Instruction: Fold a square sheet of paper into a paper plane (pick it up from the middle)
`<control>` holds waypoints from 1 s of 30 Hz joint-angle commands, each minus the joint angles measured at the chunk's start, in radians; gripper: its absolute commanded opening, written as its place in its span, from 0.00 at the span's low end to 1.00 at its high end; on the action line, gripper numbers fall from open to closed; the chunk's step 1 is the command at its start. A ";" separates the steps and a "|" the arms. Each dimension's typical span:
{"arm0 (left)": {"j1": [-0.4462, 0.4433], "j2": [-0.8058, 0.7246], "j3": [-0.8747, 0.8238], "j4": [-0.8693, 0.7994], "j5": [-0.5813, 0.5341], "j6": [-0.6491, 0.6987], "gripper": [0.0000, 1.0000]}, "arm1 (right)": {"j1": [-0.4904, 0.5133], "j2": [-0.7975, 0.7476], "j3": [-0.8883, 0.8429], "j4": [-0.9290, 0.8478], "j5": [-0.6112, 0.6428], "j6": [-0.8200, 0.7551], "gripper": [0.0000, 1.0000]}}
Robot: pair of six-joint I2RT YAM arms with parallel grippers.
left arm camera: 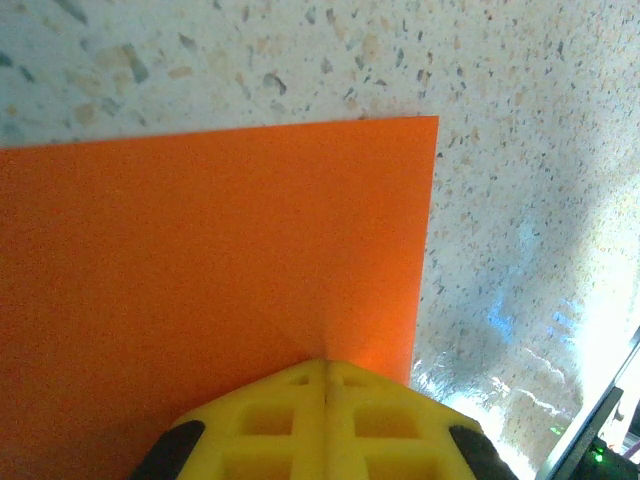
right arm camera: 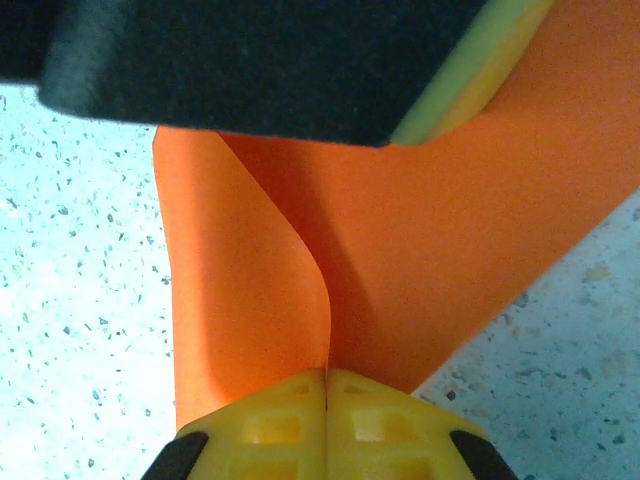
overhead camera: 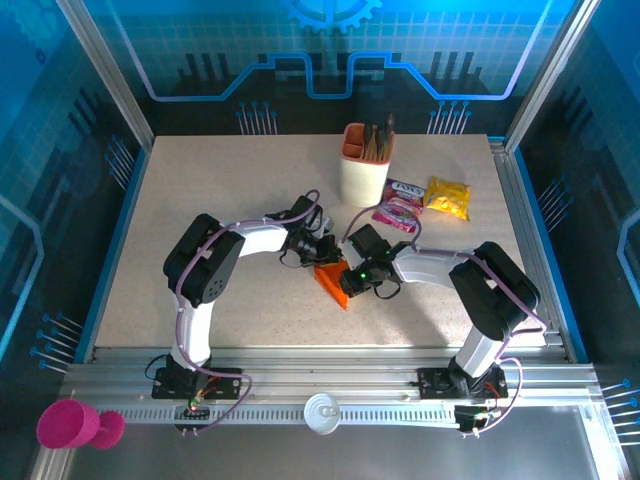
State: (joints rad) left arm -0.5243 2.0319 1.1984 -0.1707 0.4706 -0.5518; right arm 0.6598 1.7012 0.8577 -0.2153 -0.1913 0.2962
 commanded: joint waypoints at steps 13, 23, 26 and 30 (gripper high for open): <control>-0.006 0.010 -0.044 -0.049 -0.060 -0.016 0.00 | -0.022 -0.014 0.018 -0.023 -0.016 0.017 0.00; -0.007 0.010 -0.045 -0.044 -0.058 -0.019 0.00 | -0.026 -0.007 0.037 -0.002 -0.033 0.028 0.00; -0.005 0.006 -0.033 -0.047 -0.059 -0.020 0.00 | -0.027 0.014 0.027 0.007 -0.039 0.027 0.00; -0.002 0.004 -0.002 -0.057 -0.055 -0.026 0.00 | -0.028 0.036 -0.012 0.025 -0.039 0.032 0.00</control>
State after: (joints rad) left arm -0.5247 2.0281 1.1900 -0.1562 0.4686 -0.5591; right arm 0.6464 1.7119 0.8722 -0.2035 -0.2142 0.3145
